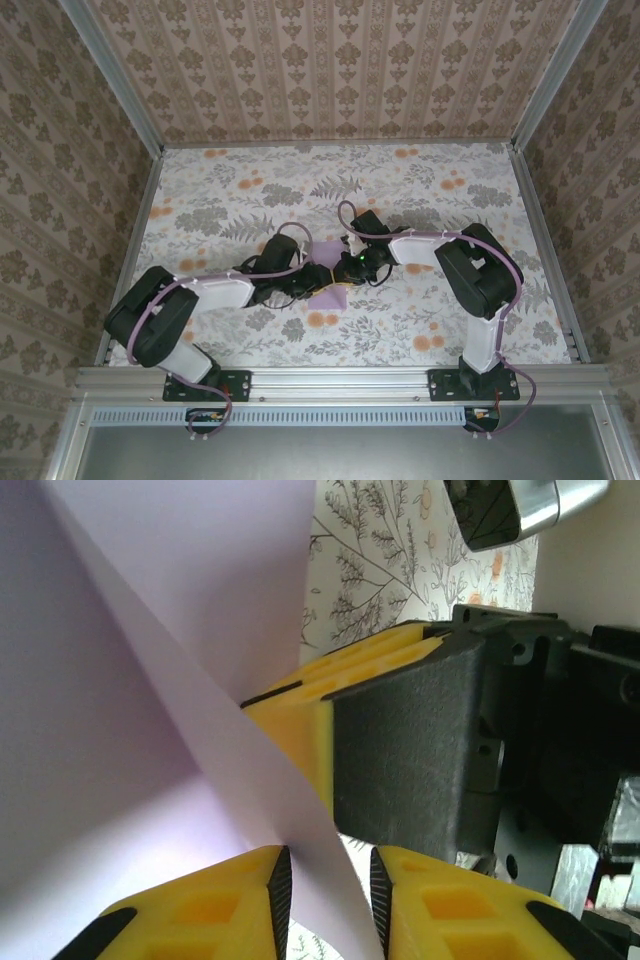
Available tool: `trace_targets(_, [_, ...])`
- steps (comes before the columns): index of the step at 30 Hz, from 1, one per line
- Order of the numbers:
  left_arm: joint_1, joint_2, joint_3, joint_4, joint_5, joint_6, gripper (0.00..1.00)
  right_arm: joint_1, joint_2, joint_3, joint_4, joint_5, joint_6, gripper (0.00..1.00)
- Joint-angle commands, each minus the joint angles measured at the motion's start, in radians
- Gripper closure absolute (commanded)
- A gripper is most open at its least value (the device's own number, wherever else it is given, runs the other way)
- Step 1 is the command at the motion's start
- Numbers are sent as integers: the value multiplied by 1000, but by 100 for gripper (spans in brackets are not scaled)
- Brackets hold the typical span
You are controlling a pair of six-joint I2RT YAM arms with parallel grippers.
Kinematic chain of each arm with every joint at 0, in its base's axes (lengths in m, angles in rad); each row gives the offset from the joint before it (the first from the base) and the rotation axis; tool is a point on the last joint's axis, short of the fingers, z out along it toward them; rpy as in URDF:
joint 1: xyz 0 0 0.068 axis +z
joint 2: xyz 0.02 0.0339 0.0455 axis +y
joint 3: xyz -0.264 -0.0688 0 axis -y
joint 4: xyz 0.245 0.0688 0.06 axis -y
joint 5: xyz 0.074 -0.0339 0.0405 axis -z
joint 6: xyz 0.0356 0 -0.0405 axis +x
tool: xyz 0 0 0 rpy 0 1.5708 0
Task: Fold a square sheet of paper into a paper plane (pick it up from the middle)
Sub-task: Fold the triangle a second time at the center of the table.
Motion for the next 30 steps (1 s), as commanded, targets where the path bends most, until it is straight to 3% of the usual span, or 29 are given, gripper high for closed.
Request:
trace_targets(1, [-1, 46, 43, 54, 32, 1, 68, 2, 16, 8, -55, 50, 5, 85])
trace_targets(8, [11, 64, 54, 64, 29, -5, 62, -11, -16, 7, -56, 28, 14, 84])
trace_targets(20, [21, 77, 58, 71, 25, -9, 43, -46, -71, -20, -11, -32, 65, 80])
trace_targets(30, [20, 39, 15, 84, 22, -28, 49, -54, -34, -16, -37, 12, 53, 86])
